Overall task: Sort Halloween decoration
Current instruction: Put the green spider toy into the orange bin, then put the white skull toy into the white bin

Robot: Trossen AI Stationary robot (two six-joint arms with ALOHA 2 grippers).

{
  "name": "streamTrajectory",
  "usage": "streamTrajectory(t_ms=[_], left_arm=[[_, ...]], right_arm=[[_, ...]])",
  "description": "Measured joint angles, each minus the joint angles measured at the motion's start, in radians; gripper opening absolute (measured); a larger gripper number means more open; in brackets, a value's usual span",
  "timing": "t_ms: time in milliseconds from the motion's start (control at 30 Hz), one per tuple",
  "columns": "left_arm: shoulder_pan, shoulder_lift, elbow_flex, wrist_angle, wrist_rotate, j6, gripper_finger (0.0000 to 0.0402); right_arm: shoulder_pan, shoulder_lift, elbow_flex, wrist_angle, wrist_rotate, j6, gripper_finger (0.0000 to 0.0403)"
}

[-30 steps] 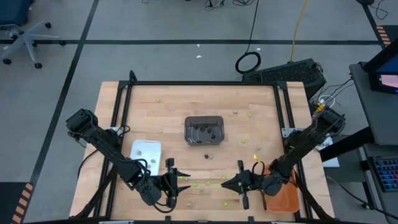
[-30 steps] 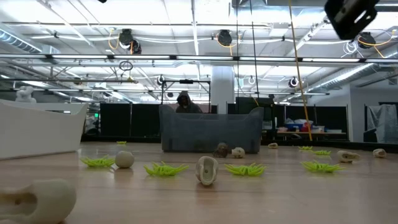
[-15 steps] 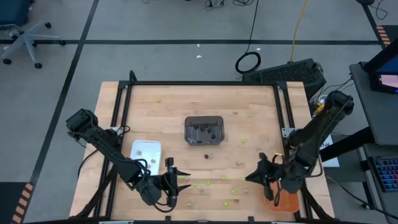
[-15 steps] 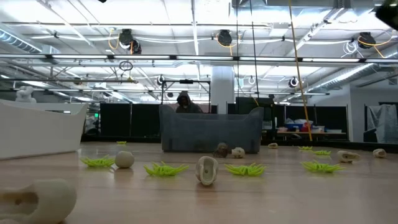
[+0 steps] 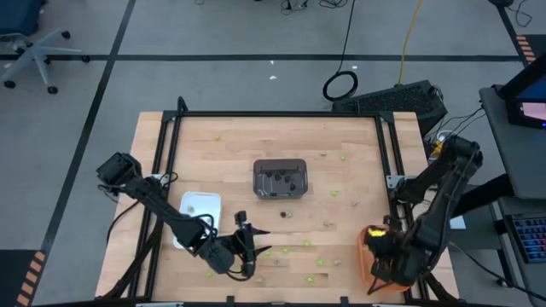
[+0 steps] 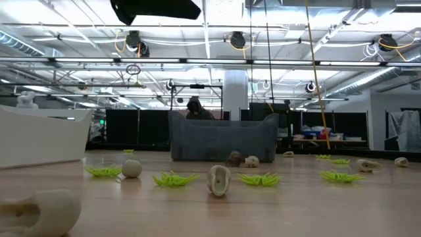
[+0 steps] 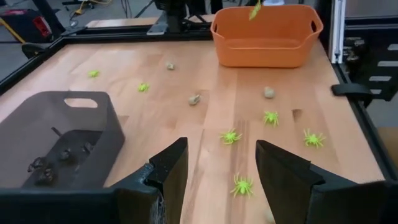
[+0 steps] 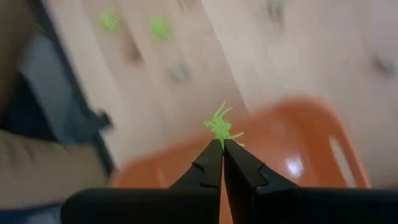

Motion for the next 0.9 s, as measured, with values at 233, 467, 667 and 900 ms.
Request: streamTrajectory(t_ms=[233, 467, 667, 900], left_arm=[[0.017, 0.002, 0.0, 0.018, 0.043, 0.0, 0.0187], [0.016, 0.002, 0.0, 0.036, 0.044, -0.001, 0.0187], [0.014, 0.002, 0.0, 0.036, 0.044, -0.001, 0.0187], [0.012, 0.002, 0.0, 0.033, 0.045, -0.002, 0.0187]], right_arm=[[0.023, 0.172, 0.002, -0.011, -0.247, 0.034, 0.0], [0.025, 0.262, 0.002, -0.01, -0.274, 0.031, 0.0], [0.026, 0.264, 0.002, -0.012, -0.249, 0.032, 0.0025], [0.043, 0.242, 0.002, -0.051, -0.223, 0.083, 0.0068]])
